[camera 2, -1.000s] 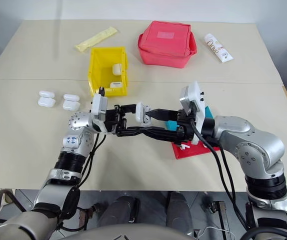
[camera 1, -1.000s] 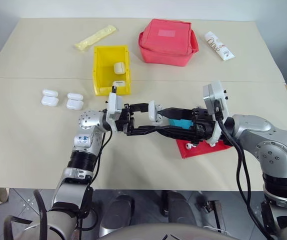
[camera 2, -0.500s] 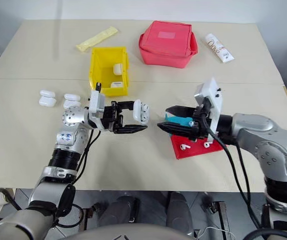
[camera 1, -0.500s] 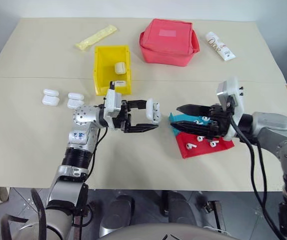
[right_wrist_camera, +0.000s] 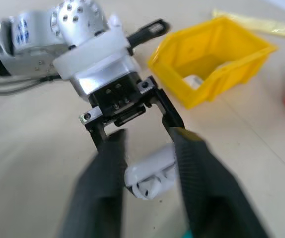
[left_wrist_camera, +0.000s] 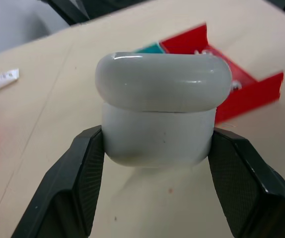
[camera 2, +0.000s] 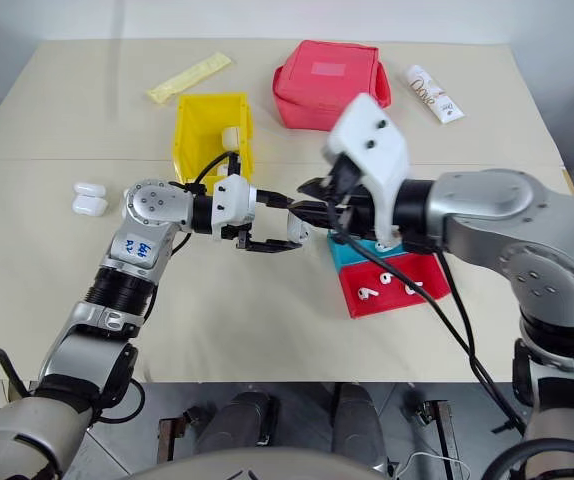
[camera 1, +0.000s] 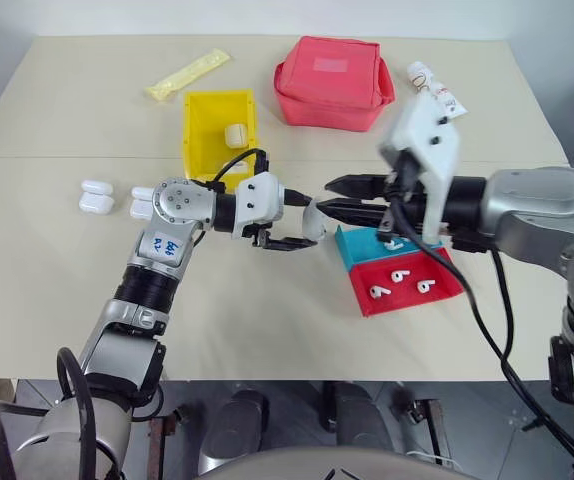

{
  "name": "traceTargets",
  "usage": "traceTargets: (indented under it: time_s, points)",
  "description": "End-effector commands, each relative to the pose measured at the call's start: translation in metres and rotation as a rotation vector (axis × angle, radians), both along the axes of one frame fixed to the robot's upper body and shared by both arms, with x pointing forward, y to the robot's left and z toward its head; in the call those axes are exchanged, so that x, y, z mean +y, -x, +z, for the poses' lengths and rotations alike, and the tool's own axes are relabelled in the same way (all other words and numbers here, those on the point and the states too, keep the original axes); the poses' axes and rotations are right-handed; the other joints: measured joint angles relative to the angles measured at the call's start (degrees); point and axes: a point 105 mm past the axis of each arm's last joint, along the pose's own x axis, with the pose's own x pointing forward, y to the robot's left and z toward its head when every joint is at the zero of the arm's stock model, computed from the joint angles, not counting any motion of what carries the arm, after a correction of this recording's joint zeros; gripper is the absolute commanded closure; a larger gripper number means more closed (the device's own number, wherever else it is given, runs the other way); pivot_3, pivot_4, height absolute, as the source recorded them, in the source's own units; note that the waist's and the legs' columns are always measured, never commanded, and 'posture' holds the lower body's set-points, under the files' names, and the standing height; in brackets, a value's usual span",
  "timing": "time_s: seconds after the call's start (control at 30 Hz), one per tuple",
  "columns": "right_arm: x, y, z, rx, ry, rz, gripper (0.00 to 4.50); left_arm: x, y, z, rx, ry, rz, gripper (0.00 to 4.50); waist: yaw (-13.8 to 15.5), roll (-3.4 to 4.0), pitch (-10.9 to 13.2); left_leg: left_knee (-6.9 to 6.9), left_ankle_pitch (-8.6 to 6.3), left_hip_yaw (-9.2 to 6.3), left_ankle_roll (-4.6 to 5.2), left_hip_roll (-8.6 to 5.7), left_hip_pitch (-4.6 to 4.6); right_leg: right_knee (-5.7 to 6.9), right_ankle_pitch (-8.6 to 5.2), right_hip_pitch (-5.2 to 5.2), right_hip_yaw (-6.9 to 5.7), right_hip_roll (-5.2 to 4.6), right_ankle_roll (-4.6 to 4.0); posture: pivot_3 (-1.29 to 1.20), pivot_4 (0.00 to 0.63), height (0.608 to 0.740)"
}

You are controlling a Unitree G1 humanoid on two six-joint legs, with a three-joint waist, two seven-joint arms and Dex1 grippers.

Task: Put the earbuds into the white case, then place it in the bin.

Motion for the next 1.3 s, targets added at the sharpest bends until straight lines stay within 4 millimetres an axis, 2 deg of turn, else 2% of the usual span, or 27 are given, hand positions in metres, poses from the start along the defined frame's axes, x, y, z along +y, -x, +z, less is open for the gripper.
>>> traceTargets:
  time_s: [0.03, 0.13, 0.23, 0.33, 0.47, 0.6, 0.73, 0.8, 0.83, 0.87, 0.9, 1.0, 1.1, 1.23, 1.27, 1.3]
  points:
    - [0.014, -0.007, -0.002, -0.024, 0.064, -0.006, 4.33, -0.006, -0.002, 0.018, -0.052, 0.032, -0.021, 1.73, 0.1, 0.0, 0.0, 0.03, 0.01, -0.02, 0.01, -0.01, -0.05, 0.01, 0.0, -0.02, -0.01, -0.01, 0.0, 0.0, 0.15, 0.74]
    - [0.024, -0.014, -0.008, -0.01, 0.087, -0.004, 4.46, -0.008, -0.002, 0.018, -0.047, 0.037, -0.019, 1.73, 0.1, -0.02, 0.0, 0.08, 0.01, -0.05, 0.02, -0.05, -0.08, 0.04, 0.0, -0.02, -0.03, -0.01, 0.0, 0.0, 0.15, 0.74]
    - [0.022, -0.019, -0.018, 0.027, 0.108, -0.024, 4.46, -0.008, -0.002, 0.019, -0.037, 0.052, -0.013, 1.73, 0.0, -0.02, 0.0, 0.07, 0.01, -0.05, 0.02, -0.05, -0.09, 0.06, 0.0, -0.05, -0.03, 0.0, 0.0, 0.0, 0.15, 0.74]
    - [0.009, -0.021, -0.029, 0.05, 0.148, -0.067, 4.46, -0.007, -0.002, 0.021, -0.033, 0.068, -0.001, 1.73, 0.0, -0.03, 0.0, 0.08, 0.02, -0.05, 0.03, -0.05, -0.1, 0.07, 0.0, -0.06, -0.03, 0.01, 0.0, 0.0, 0.15, 0.74]
    - [-0.026, -0.019, -0.034, 0.071, 0.171, -0.149, 4.46, 0.003, -0.002, 0.027, -0.028, 0.113, 0.023, 1.73, 0.0, -0.02, 0.0, 0.08, 0.02, -0.04, 0.03, -0.06, -0.1, 0.06, 0.0, -0.06, -0.03, 0.0, 0.0, 0.0, 0.15, 0.74]
    - [-0.048, -0.018, -0.022, 0.045, 0.085, -0.192, 4.46, 0.009, -0.003, 0.031, -0.025, 0.154, 0.05, 1.73, 0.0, -0.05, 0.0, 0.08, 0.02, -0.04, 0.03, -0.03, -0.1, 0.05, 0.0, -0.05, -0.04, 0.01, 0.01, 0.0, 0.15, 0.74]
    - [-0.065, -0.012, 0.014, -0.06, -0.199, -0.131, 4.46, 0.015, -0.006, 0.039, -0.013, 0.249, 0.108, 1.73, 0.0, -0.06, 0.0, 0.02, 0.02, -0.03, 0.03, -0.01, -0.05, 0.01, 0.01, 0.0, -0.04, 0.02, 0.01, 0.0, 0.15, 0.74]
    - [-0.077, -0.008, 0.01, -0.047, -0.237, -0.114, 4.46, 0.018, -0.009, 0.04, -0.008, 0.275, 0.141, 1.73, 0.0, -0.07, 0.0, 0.04, 0.02, -0.02, 0.03, -0.03, -0.04, 0.02, 0.02, 0.02, -0.03, 0.02, 0.03, 0.0, 0.15, 0.74]
    - [-0.081, 0.003, 0.002, 0.041, -0.28, -0.042, 4.46, 0.02, -0.011, 0.04, -0.004, 0.289, 0.165, 1.73, 0.2, -0.09, 0.0, 0.05, 0.02, -0.02, 0.03, -0.02, -0.03, 0.03, 0.02, 0.03, -0.03, 0.02, 0.03, 0.0, 0.15, 0.74]
    - [-0.084, 0.011, -0.002, 0.103, -0.317, 0.014, 4.1, 0.021, -0.012, 0.04, -0.002, 0.298, 0.18, 1.73, 0.3, -0.1, -0.1, 0.05, 0.02, -0.02, 0.03, -0.02, -0.03, 0.02, 0.02, 0.05, -0.03, 0.02, 0.03, 0.0, 0.15, 0.74]
    - [-0.088, 0.018, -0.005, 0.109, -0.324, 0.052, 3.95, 0.023, -0.014, 0.04, -0.001, 0.302, 0.202, 1.73, 0.5, -0.13, 0.0, 0.05, 0.02, -0.06, 0.03, -0.02, -0.02, 0.01, 0.02, 0.09, -0.06, 0.02, 0.03, 0.0, 0.15, 0.74]
    - [-0.104, 0.034, -0.008, 0.103, -0.381, 0.154, 2.96, 0.032, -0.024, 0.039, 0.007, 0.311, 0.305, 1.73, 0.6, -0.12, 0.0, 0.1, 0.02, 0.01, 0.06, -0.05, 0.01, 0.02, 0.04, 0.12, 0.0, 0.0, 0.08, 0.0, 0.15, 0.74]
    - [-0.118, 0.033, -0.018, 0.147, -0.375, 0.154, 1.88, 0.043, -0.031, 0.04, 0.021, 0.321, 0.4, 1.73, 0.6, -0.12, 0.0, 0.09, 0.02, 0.04, 0.06, -0.04, 0.08, 0.03, 0.06, 0.16, 0.01, 0.02, 0.1, 0.0, 0.15, 0.74]
    - [-0.13, 0.016, -0.026, 0.116, -0.348, 0.073, 0.43, 0.066, -0.045, 0.037, 0.036, 0.307, 0.562, 1.73, 0.4, -0.12, 0.0, 0.03, 0.01, 0.06, 0.03, 0.0, 0.15, 0.03, 0.05, 0.15, 0.03, 0.03, 0.1, 0.0, 0.15, 0.74]
    - [-0.131, 0.014, -0.027, 0.109, -0.343, 0.064, 0.13, 0.07, -0.049, 0.035, 0.036, 0.292, 0.599, 1.73, 0.3, -0.12, 0.0, 0.02, 0.02, 0.07, 0.03, 0.0, 0.14, 0.03, 0.05, 0.14, 0.04, 0.03, 0.1, 0.0, 0.15, 0.74]
    - [-0.131, 0.012, -0.027, 0.102, -0.342, 0.06, 0.02, 0.074, -0.051, 0.035, 0.028, 0.291, 0.624, 1.73, 0.2, -0.11, 0.0, 0.02, 0.02, 0.07, 0.02, 0.0, 0.14, 0.04, 0.05, 0.12, 0.05, 0.03, 0.1, 0.0, 0.15, 0.74]
